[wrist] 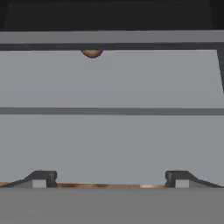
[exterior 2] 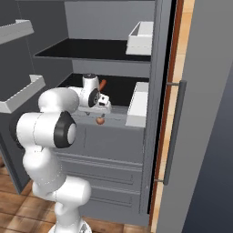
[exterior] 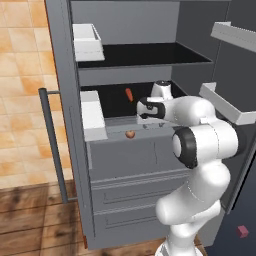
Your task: Fully open the fridge drawer.
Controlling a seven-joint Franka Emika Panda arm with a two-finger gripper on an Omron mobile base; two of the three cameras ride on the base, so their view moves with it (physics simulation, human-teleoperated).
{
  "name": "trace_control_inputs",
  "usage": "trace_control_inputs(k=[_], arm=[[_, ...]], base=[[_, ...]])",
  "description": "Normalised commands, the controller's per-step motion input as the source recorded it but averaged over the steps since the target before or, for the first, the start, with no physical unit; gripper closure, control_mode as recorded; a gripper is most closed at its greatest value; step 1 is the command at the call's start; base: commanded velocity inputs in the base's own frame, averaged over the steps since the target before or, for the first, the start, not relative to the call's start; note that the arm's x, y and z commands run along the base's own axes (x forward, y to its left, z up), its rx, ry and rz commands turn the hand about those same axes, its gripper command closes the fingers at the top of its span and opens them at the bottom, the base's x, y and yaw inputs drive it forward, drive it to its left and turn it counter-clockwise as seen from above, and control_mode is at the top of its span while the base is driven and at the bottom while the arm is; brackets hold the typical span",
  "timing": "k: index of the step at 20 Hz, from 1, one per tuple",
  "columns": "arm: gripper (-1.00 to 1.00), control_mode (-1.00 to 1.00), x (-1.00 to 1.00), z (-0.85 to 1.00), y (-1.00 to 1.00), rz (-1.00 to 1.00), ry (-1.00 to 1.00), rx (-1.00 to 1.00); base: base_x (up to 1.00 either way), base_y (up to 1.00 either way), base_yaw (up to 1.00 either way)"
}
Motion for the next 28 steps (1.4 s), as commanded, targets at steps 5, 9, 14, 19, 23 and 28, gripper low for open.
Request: trace_control_inputs(k=[5,9,14,19,23,28], arm=[[-1.00,-1.00,-1.00,-0.10,0.00,0.05,0.15,-0.04],[-1.00,-1.00,-1.00,-0.02,0.00,0.09,0.13,-0.04],[-1.00,-1.00,-0.35,0.86,0.00,0.03,-0.20,0.02],[-1.00,-1.00,-0.06,0.99,0.00,0.01,-0.36,0.05],[-1.00,-1.00,-0.66,0.52,0.00,0.00,-0.14,0.00],[-1.00,-1.00,-0.58,0.17,0.02,0.00,-0.02,0.00]], base=[[0.00,0.00,0.00],[0.00,0.00,0.00],[0.00,0.00,0.00],[0.00,0.00,0.00],[0.00,0.00,0.00],[0.00,0.00,0.00]])
